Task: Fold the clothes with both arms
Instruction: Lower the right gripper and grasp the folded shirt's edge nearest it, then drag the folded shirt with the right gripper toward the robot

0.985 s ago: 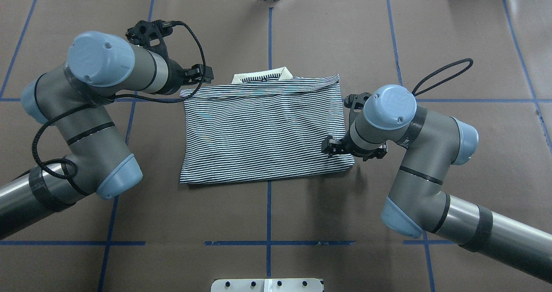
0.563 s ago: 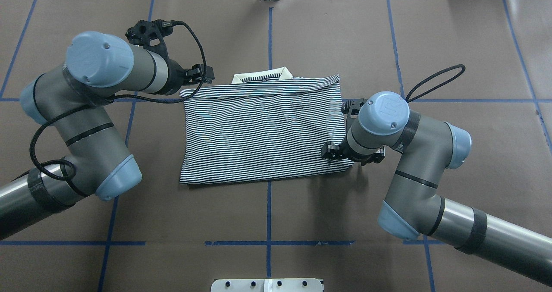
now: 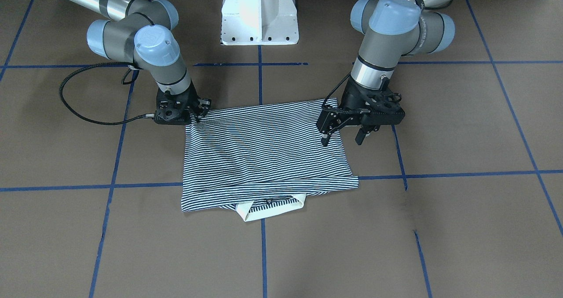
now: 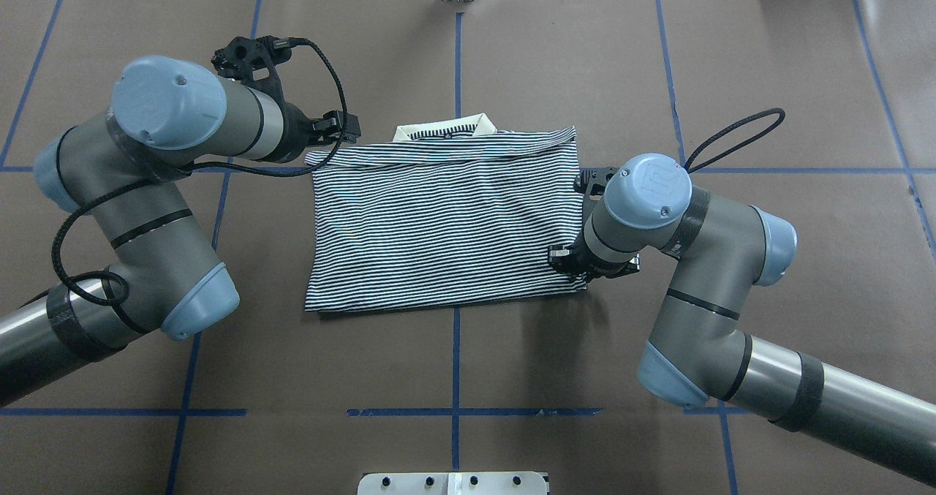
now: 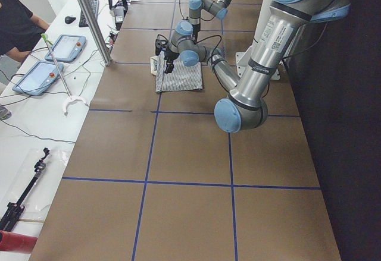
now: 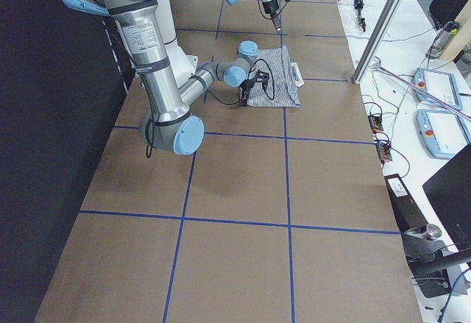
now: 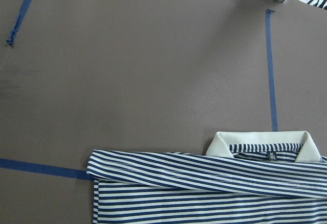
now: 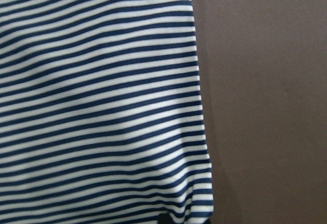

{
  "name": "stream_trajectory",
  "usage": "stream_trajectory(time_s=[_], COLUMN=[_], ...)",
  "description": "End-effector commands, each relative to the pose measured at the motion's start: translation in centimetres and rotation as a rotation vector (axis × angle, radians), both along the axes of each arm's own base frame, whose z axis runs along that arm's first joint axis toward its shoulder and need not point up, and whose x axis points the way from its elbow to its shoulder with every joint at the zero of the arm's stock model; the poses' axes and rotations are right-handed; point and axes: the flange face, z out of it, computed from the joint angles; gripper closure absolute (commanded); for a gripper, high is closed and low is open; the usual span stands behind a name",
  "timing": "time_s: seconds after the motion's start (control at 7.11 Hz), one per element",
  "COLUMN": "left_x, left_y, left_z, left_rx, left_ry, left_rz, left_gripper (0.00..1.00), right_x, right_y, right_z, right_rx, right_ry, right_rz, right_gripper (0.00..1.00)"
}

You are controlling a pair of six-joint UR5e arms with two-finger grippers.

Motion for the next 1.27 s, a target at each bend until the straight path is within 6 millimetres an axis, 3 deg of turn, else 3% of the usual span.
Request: stream_trajectory(time_s=[0.0,0.28,0.42,0.7,0.84,0.98,1.13], left_x=[0.1,0.0,-0.1,0.6,1.1,1.2,1.5], left_y=[-0.1,0.0,0.0,0.7,1.1,1.4,1.6], left_z=[0.1,-0.4,-0.7,-0.8,-0.7,-0.8,-0.7], left_rx=[0.0,0.004,0.008,0.007,0.005,0.006,0.003], left_ry=[-0.004,0.004,0.009,0.011,0.01,0.012,0.011], left_rz=[-0.001,0.0,0.0,0.014,0.023,0.025,0.029], left_gripper=[0.0,0.0,0.0,0.0,0.0,0.0,0.0], right_x=[0.2,2.7,4.4,7.3,7.2,6.8,5.3], right_y=[0.2,1.5,4.2,11.4,17.1,23.5,27.9], right_z=[-0.5,-0.7,-0.5,2.3,4.4,4.3,3.9], right_rx=[-0.003,-0.017,-0.026,-0.053,-0.103,-0.16,-0.213], right_ry=[-0.006,-0.009,0.006,0.036,0.07,0.088,0.107], right_rz=[0.0,-0.006,-0.03,-0.128,-0.228,-0.289,-0.318], right_gripper=[1.0,1.0,1.0,1.0,1.0,1.0,1.0])
